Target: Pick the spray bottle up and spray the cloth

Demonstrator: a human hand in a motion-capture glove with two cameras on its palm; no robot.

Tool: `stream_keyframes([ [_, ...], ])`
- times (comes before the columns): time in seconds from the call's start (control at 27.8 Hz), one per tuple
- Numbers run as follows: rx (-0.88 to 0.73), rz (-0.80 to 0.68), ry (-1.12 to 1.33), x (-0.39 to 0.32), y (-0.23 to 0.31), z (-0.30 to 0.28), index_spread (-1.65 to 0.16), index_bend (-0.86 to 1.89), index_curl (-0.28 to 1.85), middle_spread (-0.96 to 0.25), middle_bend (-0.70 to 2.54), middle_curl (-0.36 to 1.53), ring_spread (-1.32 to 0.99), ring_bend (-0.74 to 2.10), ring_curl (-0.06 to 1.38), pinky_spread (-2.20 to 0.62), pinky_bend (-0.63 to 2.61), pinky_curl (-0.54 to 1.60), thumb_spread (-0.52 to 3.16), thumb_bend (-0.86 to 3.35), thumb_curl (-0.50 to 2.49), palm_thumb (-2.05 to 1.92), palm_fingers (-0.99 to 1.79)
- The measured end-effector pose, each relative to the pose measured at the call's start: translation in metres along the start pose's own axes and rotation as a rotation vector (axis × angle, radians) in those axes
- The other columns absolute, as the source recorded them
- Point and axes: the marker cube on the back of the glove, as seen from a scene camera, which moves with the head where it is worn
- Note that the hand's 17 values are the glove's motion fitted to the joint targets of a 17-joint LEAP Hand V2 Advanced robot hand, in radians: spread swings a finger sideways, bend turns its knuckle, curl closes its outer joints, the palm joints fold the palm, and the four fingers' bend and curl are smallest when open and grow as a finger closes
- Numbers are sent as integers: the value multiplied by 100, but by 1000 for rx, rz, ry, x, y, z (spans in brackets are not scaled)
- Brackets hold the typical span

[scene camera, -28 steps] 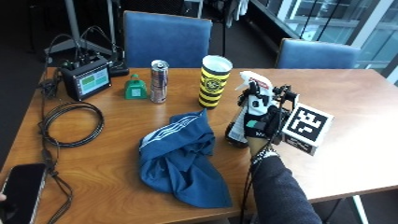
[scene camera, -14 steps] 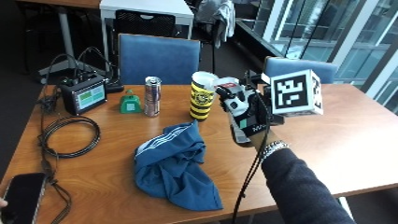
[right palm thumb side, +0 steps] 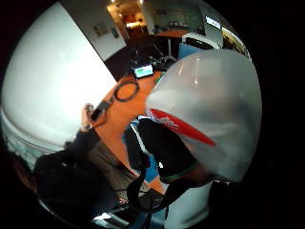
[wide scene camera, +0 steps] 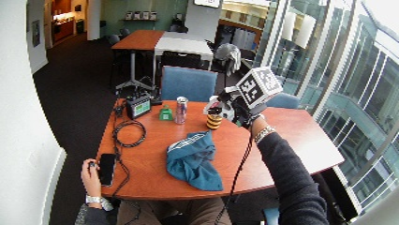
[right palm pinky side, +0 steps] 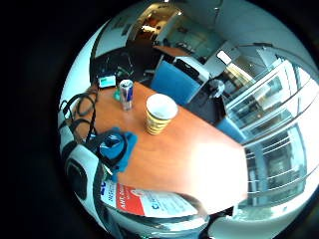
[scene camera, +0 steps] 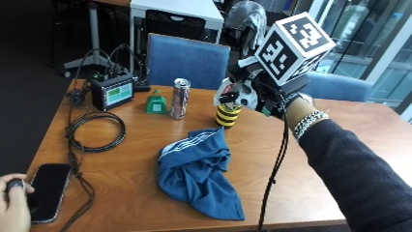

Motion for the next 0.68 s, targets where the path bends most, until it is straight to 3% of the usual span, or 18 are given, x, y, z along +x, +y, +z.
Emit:
stream_keyframes([
  [0.47,-375,-150,254,-35,31,81,-28,44,49,-23,63,48,-23,66,43,-30,41,39,106,-3,27,32,145],
  [0.68,-449,-202,319,-55,51,120,-28,44,49,-23,63,48,-23,66,43,-30,41,39,106,-2,27,32,144],
])
